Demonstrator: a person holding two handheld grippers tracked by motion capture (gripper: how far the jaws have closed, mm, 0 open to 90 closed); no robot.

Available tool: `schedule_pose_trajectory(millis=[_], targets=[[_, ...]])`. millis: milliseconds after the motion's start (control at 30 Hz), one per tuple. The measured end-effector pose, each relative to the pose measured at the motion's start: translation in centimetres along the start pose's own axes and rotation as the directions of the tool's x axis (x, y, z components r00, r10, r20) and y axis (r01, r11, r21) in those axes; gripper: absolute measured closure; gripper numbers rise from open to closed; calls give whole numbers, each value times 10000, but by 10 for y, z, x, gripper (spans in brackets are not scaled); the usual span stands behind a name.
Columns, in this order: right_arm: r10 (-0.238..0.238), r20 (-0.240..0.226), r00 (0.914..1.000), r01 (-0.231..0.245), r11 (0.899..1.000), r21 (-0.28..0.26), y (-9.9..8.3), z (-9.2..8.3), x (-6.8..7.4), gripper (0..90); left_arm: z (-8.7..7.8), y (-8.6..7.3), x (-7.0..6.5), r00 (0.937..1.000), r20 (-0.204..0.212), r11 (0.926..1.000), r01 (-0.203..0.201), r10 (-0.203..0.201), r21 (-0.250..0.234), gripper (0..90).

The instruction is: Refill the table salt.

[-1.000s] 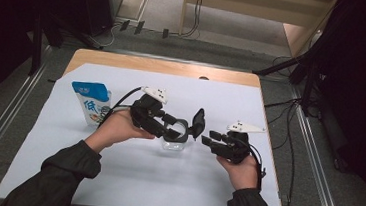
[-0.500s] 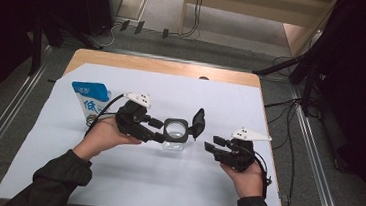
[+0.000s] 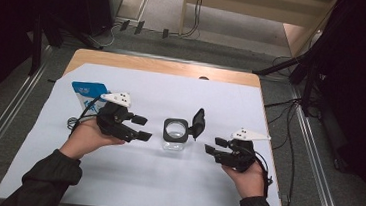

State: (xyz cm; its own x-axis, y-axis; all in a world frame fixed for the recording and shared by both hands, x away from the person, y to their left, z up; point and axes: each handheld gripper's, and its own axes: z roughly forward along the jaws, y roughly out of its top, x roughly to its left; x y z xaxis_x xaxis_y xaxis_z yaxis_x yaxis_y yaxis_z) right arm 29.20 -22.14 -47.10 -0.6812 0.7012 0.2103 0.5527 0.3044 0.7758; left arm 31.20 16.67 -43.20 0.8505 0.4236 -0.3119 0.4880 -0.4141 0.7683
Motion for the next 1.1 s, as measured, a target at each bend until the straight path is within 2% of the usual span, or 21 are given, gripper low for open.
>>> schedule_pose_trajectory(millis=[33,200,467,633,700,867,1100], targets=[[4,-8,10000,-4,10000,6,0,0,0,482,-4,-2,0,9999,-169,10000,-2,1,-40,341],[-71,-82,9999,71,9999,-91,4,3,0,476,-17,-9,3,9997,-215,9997,127,-131,-199,345],[-361,-187,9992,363,9993,117,8,11,-2,468,-42,-23,9,9950,-849,9975,481,-524,-522,352],[-297,-311,9991,294,9995,-117,12,13,-6,468,-57,-32,11,9884,-1347,9960,623,-705,-643,356],[-279,-290,9992,277,9996,-48,13,13,-7,468,-65,-37,12,9831,-1625,9947,738,-847,-716,358],[-318,-327,9990,319,9995,33,17,18,-9,468,-77,-43,15,9760,-1886,9916,934,-1091,-898,361],[-343,-325,9989,345,9994,58,20,23,-10,468,-95,-54,21,9620,-2334,9876,1209,-1413,-997,364]])
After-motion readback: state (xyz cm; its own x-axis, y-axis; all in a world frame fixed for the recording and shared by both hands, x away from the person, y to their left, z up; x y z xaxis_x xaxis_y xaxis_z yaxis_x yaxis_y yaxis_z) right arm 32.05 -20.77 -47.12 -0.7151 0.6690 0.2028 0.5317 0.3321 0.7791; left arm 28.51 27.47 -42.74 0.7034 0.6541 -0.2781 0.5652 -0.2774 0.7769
